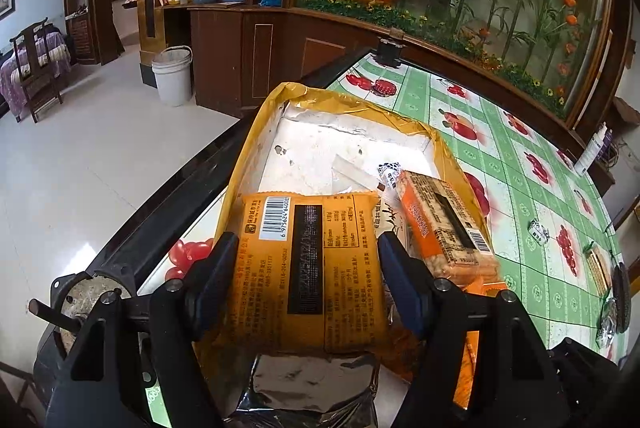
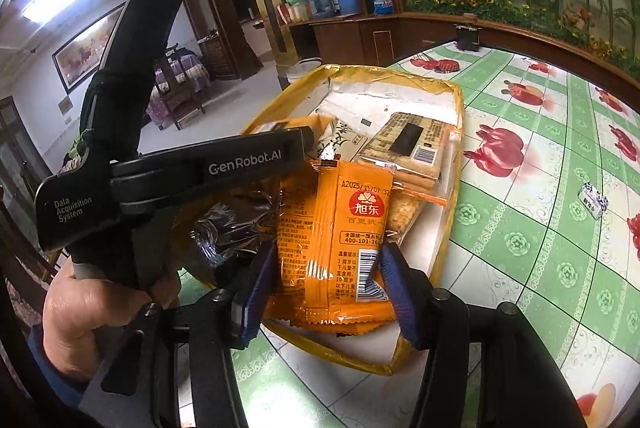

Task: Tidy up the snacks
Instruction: 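Lower both packets into the tray and open left gripper while right gripper releases its packet, then grasp the green-wrapped cracker pack with right gripper while left gripper moves toward the white milk packet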

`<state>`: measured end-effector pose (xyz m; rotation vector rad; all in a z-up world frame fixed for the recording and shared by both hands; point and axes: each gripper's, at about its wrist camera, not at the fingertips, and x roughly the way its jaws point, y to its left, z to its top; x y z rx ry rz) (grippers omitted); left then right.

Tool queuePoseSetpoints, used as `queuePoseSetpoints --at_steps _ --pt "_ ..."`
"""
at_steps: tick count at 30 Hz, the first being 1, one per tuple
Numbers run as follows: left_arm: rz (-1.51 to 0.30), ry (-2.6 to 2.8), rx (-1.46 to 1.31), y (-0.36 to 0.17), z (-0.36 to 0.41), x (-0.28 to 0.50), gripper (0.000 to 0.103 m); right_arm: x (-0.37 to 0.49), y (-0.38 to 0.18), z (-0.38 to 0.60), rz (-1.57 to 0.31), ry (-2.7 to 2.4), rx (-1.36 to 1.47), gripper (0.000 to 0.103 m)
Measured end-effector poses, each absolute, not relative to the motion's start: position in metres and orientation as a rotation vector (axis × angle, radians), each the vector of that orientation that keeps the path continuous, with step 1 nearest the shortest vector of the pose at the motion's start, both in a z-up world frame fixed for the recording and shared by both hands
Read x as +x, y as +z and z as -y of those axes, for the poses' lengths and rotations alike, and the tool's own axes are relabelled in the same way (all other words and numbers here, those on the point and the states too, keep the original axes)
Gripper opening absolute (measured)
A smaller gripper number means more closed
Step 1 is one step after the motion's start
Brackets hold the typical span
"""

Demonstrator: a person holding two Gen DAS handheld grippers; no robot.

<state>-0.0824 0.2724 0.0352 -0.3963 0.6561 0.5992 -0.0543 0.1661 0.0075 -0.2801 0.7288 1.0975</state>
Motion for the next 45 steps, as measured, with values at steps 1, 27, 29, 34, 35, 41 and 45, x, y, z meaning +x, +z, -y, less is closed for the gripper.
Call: queuePoseSetpoints --at_steps 1,27,29,34,35,41,45 --pt "-0.656 0.598 -0.399 0.036 -0.272 -0.083 0.071 -0.055 0.008 -0.165 -0.729 1.101 -0.278 0.056" --pt "-0.593 0.527 -0.268 0.088 -0.207 -0.073 0.072 0.019 0.049 -0.052 -0.729 1.008 0.012 0.057" --pt "-0.603 0.483 -0.253 0.09 -0.192 -0.065 0.072 0.037 0.053 -0.034 -0.729 0.959 0.046 0.062" --pt "-0.648 0.347 -0.219 0.086 -0.15 -0.043 0.072 0.094 0.055 0.026 -0.761 0.799 0.138 0.068" --pt "-0.659 0.325 -0.216 0.085 -0.143 -0.038 0.072 0.104 0.053 0.035 -0.772 0.775 0.147 0.068" --pt "-0.726 0.205 -0.213 0.073 -0.109 -0.015 0.072 0.164 0.04 0.093 -0.826 0.517 0.086 0.07" --pt "-0.748 0.182 -0.195 0.068 -0.096 -0.008 0.072 0.187 0.029 0.11 -0.868 0.443 0.053 0.076"
